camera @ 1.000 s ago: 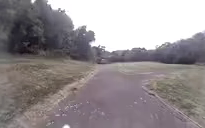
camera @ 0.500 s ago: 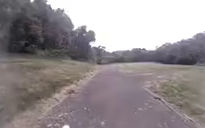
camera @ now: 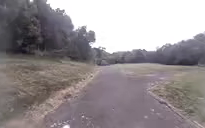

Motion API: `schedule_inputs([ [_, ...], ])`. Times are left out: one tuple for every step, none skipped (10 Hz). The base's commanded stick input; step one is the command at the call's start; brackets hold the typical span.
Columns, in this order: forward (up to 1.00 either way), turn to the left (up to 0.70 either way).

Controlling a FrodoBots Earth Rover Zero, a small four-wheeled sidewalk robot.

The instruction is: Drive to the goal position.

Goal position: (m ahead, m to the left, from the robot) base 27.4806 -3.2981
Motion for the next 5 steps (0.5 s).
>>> schedule_inputs([
  [0.45,-0.04],
  [0.45,0.0],
  [0.45,0.0],
  [0.45,0.0],
  [0.45,0.0],
])
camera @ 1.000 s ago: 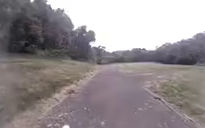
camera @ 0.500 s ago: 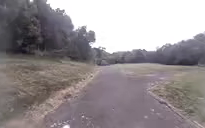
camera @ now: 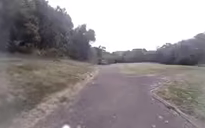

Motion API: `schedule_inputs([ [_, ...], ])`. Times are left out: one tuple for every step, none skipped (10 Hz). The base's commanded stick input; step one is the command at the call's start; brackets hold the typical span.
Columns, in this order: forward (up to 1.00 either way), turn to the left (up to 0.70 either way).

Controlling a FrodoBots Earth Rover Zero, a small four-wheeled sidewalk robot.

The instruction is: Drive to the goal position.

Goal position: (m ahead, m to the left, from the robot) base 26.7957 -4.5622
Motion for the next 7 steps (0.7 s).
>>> schedule_inputs([
  [0.45,0.0],
  [0.45,0.0],
  [0.45,0.0],
  [0.45,0.0],
  [0.45,0.0],
  [0.45,0.0],
  [0.45,0.0],
])
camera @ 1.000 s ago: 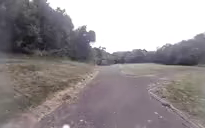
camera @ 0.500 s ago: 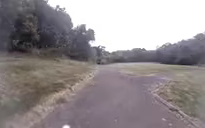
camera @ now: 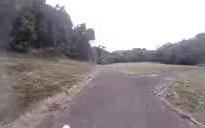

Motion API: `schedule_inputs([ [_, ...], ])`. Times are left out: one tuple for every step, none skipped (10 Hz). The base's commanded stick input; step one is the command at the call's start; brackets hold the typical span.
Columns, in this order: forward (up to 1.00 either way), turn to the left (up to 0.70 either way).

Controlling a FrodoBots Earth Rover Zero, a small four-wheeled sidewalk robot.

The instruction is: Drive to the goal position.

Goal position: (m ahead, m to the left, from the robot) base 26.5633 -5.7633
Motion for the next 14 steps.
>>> schedule_inputs([
  [0.45,0.0],
  [0.45,0.0],
  [0.45,0.0],
  [0.45,0.0],
  [0.45,0.0],
  [0.45,0.0],
  [0.45,0.0],
  [0.45,0.0],
  [0.45,0.0],
  [0.45,0.0],
  [0.45,0.0],
  [0.45,0.0],
  [0.45,0.0],
  [0.45,0.0],
])
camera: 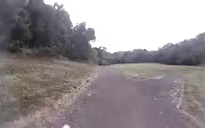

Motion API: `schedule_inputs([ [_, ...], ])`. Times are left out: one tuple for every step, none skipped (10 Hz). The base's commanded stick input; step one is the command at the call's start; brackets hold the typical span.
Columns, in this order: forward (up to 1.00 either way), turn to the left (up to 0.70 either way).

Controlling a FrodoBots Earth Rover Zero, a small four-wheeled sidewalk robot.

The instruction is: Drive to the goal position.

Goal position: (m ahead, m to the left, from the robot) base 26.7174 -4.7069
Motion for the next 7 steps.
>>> schedule_inputs([
  [0.45,0.0],
  [0.45,0.0],
  [0.45,0.0],
  [0.45,0.0],
  [0.45,0.0],
  [0.45,0.0],
  [0.45,0.0],
])
